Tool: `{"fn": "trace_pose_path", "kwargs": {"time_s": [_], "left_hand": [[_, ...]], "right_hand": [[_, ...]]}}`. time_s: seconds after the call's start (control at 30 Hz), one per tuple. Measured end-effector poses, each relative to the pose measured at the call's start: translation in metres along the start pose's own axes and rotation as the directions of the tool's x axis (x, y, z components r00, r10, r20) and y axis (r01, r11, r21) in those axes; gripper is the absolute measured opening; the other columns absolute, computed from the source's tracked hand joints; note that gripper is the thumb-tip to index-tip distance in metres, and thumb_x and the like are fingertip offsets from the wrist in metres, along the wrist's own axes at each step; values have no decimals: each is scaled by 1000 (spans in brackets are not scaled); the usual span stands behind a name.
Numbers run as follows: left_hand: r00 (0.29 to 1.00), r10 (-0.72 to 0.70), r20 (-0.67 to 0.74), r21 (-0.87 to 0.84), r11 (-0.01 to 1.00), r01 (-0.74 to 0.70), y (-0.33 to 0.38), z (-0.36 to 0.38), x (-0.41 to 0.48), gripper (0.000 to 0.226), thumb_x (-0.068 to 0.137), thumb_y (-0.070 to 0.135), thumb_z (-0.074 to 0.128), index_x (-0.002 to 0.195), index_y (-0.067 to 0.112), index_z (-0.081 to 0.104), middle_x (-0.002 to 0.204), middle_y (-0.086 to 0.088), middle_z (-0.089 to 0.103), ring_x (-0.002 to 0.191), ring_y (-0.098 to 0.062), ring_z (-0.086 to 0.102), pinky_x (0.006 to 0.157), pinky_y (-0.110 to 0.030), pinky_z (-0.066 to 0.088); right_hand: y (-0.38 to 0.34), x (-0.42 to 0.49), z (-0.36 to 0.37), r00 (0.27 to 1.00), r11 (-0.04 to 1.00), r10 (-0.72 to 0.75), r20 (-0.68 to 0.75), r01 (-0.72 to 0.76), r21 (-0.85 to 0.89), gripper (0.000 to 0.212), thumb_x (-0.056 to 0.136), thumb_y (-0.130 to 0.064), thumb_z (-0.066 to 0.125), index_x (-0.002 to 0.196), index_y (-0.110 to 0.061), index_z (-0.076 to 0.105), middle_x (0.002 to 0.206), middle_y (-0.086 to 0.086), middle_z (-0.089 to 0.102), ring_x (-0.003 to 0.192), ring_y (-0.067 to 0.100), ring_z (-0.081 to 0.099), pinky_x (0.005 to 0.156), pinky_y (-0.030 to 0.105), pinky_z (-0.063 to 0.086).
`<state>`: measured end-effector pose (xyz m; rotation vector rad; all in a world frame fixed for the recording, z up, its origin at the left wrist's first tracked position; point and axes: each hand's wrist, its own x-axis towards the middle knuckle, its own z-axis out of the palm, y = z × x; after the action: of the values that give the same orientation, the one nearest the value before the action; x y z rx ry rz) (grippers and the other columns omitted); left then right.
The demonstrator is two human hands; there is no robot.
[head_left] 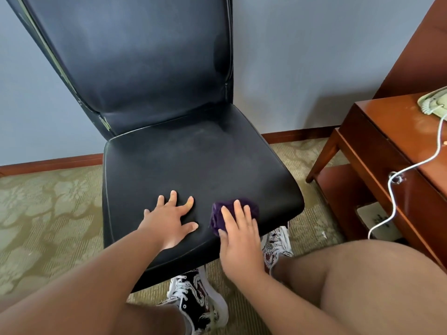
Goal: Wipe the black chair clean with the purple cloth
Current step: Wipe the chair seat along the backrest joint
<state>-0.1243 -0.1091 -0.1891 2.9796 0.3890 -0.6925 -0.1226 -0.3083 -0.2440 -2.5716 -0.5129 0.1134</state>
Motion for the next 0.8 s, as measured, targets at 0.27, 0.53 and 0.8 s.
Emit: {"fn": "trace_pose_path", "kwargs": {"time_s": [0.27, 0.53, 0.8], "left_hand": [[999, -11, 38, -44, 999, 13, 4, -4, -2, 70, 92, 65, 37, 150, 49, 1, 163, 1, -9, 148, -30, -7, 113, -61, 15], [999, -44, 2, 22, 999, 44, 11, 6, 3, 70, 91, 68, 31, 150, 49, -1, 163, 0, -8, 148, -31, -4, 111, -61, 22], [997, -36, -69, 67, 997, 41, 10, 16, 2, 69, 91, 70, 24, 149, 48, -7, 163, -2, -8, 147, -33, -4, 111, -60, 22]], "right_hand": [[70, 70, -60, 918, 932, 363, -160, -361, 40, 52, 104, -33, 42, 154, -22, 31, 166, 7, 16, 153, 26, 11, 121, 47, 20], [80, 85, -64, 896, 899, 422, -138, -394, 192, 55, 104, -32, 43, 156, -22, 27, 165, 3, 19, 152, 27, 12, 121, 46, 21], [33, 28, -24, 998, 986, -40, -46, 32, -166, 56, 103, -42, 35, 156, -27, 25, 164, 3, 23, 151, 30, 16, 122, 47, 17]]}}
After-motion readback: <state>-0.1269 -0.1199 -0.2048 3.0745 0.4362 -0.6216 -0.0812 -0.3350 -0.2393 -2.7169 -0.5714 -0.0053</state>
